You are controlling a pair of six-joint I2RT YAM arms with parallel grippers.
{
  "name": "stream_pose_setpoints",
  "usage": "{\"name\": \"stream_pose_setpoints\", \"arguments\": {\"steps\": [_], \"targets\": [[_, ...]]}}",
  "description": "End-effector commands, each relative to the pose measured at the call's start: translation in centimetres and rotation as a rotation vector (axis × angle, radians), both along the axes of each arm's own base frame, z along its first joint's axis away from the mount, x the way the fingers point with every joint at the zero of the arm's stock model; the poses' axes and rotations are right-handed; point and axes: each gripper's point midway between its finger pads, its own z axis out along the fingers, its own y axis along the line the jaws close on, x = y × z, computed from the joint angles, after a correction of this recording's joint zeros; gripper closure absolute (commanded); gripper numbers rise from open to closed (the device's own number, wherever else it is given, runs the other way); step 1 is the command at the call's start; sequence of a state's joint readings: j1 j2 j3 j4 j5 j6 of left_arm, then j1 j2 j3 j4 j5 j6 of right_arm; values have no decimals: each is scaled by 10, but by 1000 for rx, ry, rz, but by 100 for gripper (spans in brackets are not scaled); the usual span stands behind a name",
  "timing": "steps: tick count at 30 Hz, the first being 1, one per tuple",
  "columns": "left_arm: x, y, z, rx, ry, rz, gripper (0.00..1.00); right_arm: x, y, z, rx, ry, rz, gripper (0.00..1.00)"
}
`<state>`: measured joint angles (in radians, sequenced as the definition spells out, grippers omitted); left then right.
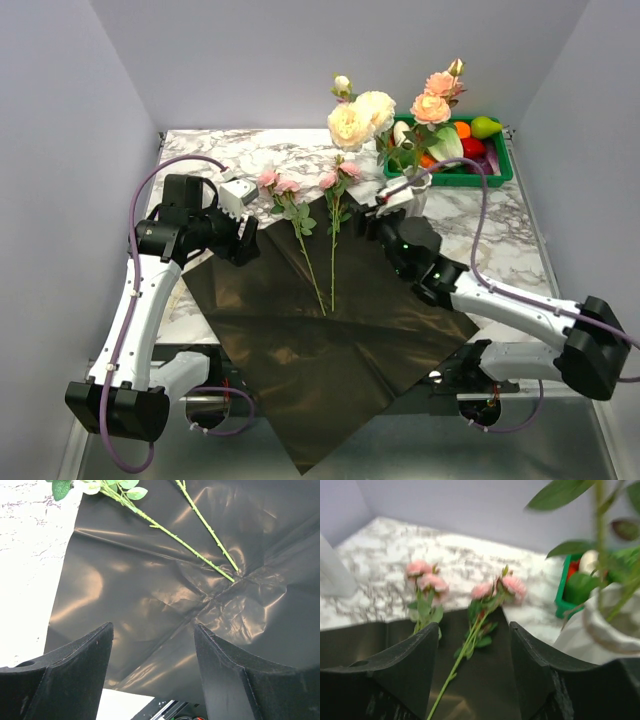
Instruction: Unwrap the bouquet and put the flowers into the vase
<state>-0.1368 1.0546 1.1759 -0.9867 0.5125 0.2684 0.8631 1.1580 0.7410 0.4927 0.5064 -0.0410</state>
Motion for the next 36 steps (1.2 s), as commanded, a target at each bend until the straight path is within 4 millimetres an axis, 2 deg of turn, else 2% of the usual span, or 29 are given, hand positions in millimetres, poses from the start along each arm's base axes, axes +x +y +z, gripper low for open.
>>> {"name": "stream_pose_setpoints", "arguments": {"steps": [1,2,3,5,6,7,9,10,12,13,15,17,18,20,23,26,30,36], "targets": [[0,-1,5,-18,-13,1,25,3,16,-51,-40,212,-46,34],[0,-1,5,-18,-13,3,25,4,21,-60,-50,252,-50,34],[0,0,5,-16,-15,3,25,7,29,-83,-68,319,-61,34],[1,0,5,-14,-13,3,25,10,34,-100,-120,405,-101,32],[1,0,7,-14,-18,3,25,14,39,-123,-146,458,-118,30],[0,0,7,-15,-16,2,25,10,37,-135,-188,509,-131,29],[0,0,9,-16,-22,2,25,15,48,-138,-173,544,-137,27],[0,-1,9,-16,-23,0,25,13,49,-158,-217,597,-143,26],[0,0,9,-13,-23,3,25,19,59,-161,-203,622,-149,25],[0,0,10,-13,-26,0,25,17,61,-177,-235,656,-148,25],[-1,0,10,-11,-25,1,25,21,68,-180,-216,673,-152,25],[-1,1,10,-9,-27,0,25,21,73,-195,-231,709,-151,25],[-2,1,10,-8,-28,-1,25,24,79,-194,-214,714,-149,25],[-2,1,11,-7,-28,0,25,25,81,-208,-230,746,-153,26],[-3,2,11,-4,-28,-1,25,29,87,-215,-218,766,-153,29],[-2,3,11,1,-32,1,25,37,84,-237,-231,801,-181,34],[-2,3,10,5,-31,-4,25,47,79,-248,-225,822,-206,37],[-2,3,8,8,-27,-5,25,68,79,-253,-217,827,-220,43]]}}
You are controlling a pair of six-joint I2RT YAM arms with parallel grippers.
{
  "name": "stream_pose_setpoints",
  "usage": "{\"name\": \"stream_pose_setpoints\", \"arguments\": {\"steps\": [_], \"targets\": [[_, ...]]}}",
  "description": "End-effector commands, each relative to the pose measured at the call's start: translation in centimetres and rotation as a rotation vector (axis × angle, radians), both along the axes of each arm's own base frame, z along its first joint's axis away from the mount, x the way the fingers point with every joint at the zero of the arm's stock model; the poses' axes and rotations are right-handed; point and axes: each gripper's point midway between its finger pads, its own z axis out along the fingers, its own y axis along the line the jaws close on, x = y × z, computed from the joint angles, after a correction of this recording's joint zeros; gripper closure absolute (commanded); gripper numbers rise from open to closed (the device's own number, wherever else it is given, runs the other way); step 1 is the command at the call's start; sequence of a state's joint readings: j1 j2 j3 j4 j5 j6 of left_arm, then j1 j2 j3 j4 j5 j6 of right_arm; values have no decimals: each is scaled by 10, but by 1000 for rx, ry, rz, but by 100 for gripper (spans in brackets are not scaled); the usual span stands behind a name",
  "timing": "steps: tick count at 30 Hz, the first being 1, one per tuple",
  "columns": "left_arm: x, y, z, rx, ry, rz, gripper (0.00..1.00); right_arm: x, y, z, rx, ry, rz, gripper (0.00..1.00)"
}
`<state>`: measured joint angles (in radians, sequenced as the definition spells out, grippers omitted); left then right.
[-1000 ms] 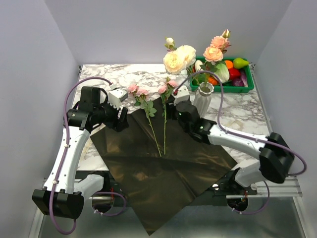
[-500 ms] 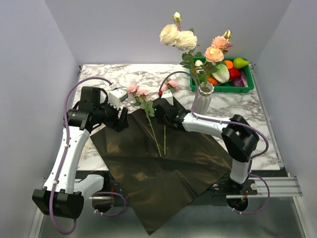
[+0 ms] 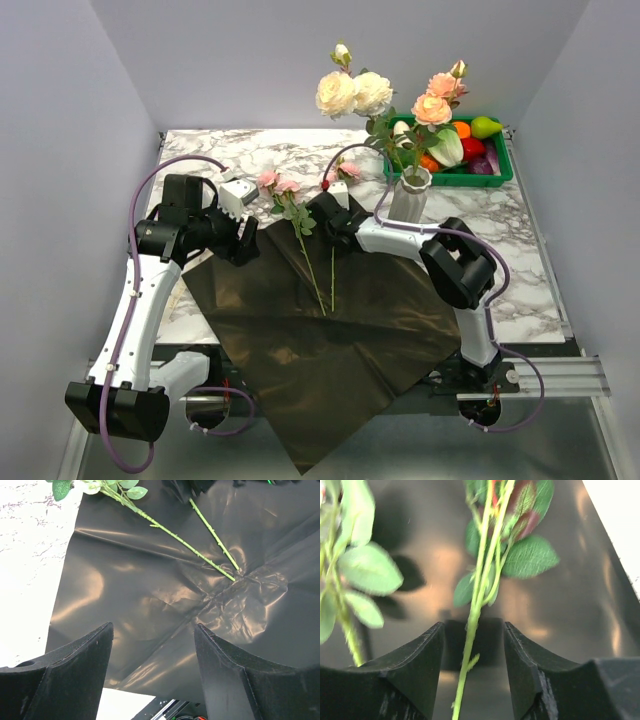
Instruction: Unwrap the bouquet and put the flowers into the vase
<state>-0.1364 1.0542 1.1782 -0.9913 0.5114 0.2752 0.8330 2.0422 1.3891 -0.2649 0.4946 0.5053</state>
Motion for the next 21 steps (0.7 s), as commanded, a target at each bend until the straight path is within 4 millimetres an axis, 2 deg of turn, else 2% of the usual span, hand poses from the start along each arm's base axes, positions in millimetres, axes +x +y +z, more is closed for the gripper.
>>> {"name": "stream_pose_setpoints", "arguments": {"steps": [1,5,10,15,16,20,21], "targets": [[-1,3,8,4,-26,-1,25,14,4,-5,23,22,-18,45],[0,2,6,3,-21,-1,25,18,9,-9,39,36,-19,58],[0,1,8,-3,-21,-1,25,15,11,-21,34,65,-19,66],[-2,2,8,-1,-21,1,25,14,11,-24,36,74,-22,73],[-2,2,10,-1,-26,1,25,14,12,-23,39,75,-20,76],[-4,2,14,-4,-31,3,25,14,13,-10,58,65,-15,99],[-4,2,15,-7,-32,2,25,15,15,4,80,43,-11,99]]}}
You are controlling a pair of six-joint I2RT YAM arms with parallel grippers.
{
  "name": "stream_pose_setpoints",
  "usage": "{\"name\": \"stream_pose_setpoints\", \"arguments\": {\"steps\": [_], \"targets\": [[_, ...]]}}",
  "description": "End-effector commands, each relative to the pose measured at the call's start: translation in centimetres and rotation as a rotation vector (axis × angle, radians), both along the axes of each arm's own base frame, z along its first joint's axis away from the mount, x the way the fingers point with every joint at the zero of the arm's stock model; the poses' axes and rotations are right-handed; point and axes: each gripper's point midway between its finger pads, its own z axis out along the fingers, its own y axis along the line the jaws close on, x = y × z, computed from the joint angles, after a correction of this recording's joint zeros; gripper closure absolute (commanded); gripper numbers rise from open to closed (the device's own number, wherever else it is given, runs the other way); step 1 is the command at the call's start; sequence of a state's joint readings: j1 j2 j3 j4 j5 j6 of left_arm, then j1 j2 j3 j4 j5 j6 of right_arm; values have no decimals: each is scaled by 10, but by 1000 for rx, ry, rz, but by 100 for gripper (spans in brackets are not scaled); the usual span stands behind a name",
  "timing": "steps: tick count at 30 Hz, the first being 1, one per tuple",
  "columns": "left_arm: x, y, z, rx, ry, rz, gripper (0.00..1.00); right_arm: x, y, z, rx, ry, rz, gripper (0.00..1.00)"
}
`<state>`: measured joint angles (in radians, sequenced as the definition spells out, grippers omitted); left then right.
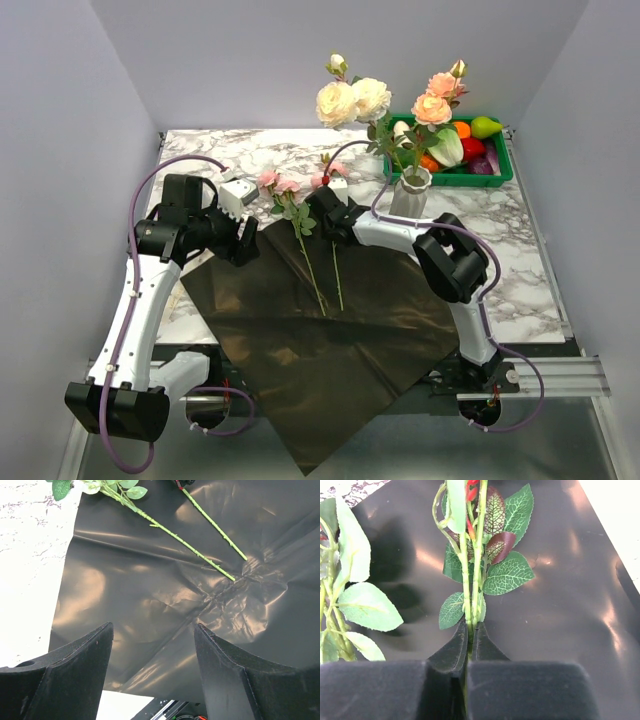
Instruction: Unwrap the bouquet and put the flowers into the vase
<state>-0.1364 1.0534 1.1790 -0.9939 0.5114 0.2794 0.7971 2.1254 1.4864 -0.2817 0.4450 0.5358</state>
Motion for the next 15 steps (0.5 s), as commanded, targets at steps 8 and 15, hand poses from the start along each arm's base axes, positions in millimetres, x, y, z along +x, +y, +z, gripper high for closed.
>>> {"name": "stream_pose_setpoints", "arguments": {"steps": [8,15], "targets": [[-6,0,18,-25,-35,6,25,-35,21,114,147,-255,236,99],[-5,-1,18,-28,-38,6,25,-114,32,182,224,-512,657,99]]}}
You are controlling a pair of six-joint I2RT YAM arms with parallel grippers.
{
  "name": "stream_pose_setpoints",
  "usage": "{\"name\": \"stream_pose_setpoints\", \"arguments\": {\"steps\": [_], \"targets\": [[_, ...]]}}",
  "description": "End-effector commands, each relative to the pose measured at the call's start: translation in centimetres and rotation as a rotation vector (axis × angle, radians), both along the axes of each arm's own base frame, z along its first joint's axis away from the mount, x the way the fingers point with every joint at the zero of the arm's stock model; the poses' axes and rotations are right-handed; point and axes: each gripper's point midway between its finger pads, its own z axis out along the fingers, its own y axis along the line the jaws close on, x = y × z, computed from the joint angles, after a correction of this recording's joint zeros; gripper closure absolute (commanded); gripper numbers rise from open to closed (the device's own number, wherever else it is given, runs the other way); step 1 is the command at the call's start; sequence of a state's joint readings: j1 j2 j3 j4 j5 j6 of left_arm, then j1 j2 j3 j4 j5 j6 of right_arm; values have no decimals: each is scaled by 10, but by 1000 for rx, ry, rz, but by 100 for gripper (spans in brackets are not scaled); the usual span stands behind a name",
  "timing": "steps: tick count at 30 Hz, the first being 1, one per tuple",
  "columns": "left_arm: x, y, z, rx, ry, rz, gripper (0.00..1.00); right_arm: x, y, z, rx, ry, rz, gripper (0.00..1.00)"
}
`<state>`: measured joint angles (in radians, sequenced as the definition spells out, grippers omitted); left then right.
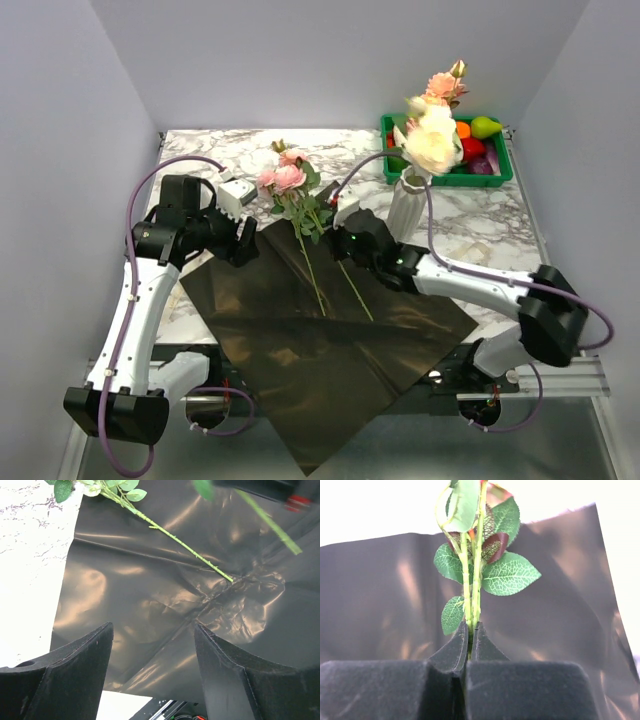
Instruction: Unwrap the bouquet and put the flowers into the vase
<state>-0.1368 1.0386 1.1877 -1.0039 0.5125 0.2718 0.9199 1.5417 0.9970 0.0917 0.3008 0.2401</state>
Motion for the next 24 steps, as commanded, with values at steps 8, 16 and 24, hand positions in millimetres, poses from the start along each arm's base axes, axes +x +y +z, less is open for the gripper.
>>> {"name": "stream_pose_setpoints", "arguments": {"steps": [8,16,24], "targets": [[3,-5,16,-44,-19,1,25,-68,27,126,-4,-382,421,99],[5,-6,18,-49,-13,5,25,-85,30,259,111,-572,446,99],[5,-4,16,-39,-17,2,25,-121,-29,382,257,-793,380,99]]}}
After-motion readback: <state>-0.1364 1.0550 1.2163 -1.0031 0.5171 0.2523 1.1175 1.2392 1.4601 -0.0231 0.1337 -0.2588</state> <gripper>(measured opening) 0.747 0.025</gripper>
